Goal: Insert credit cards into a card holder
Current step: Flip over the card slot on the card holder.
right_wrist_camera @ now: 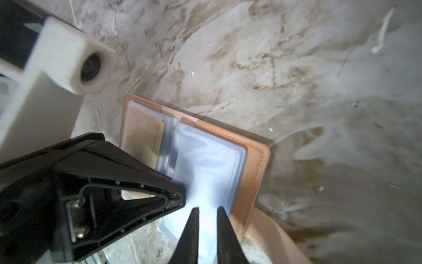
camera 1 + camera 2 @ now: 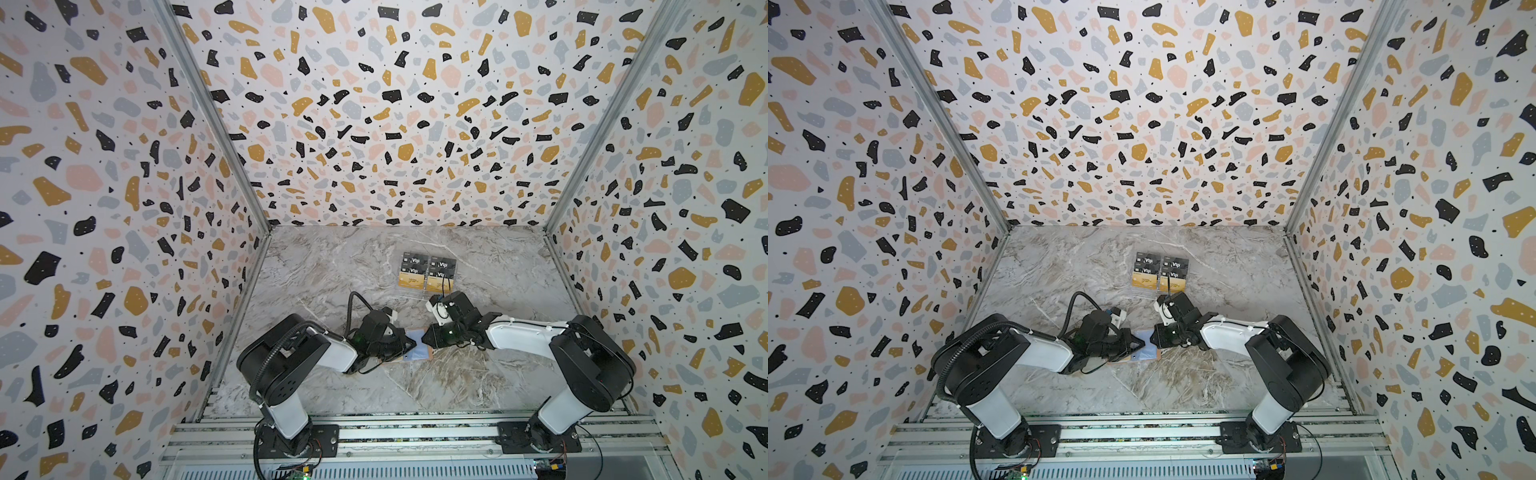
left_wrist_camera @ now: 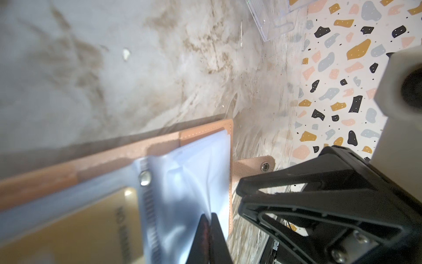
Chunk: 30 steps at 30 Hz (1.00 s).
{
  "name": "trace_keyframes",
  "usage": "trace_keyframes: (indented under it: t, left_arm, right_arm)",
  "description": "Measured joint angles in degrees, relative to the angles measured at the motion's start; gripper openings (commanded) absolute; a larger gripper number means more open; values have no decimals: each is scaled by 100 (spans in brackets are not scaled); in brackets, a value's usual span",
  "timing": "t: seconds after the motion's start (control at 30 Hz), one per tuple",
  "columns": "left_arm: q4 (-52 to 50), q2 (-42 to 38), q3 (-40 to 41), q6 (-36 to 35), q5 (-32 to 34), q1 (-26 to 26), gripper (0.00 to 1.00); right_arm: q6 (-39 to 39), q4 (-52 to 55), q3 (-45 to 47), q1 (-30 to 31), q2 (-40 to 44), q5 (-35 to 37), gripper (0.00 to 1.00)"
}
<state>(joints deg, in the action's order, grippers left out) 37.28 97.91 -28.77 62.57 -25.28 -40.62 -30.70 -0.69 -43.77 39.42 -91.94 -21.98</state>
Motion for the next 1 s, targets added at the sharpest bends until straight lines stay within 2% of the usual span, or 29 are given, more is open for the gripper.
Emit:
trace_keyframes:
  t: [0.43,1.0]
  left_arm:
    - [-2,-201,4,-133,4,0,0]
    - [146,-341,219,-155,-22,0,2]
  right_arm:
    - [-116,-17,192,-221,52,-31,17]
    - [-138,-146,195,-177,48,-304,16]
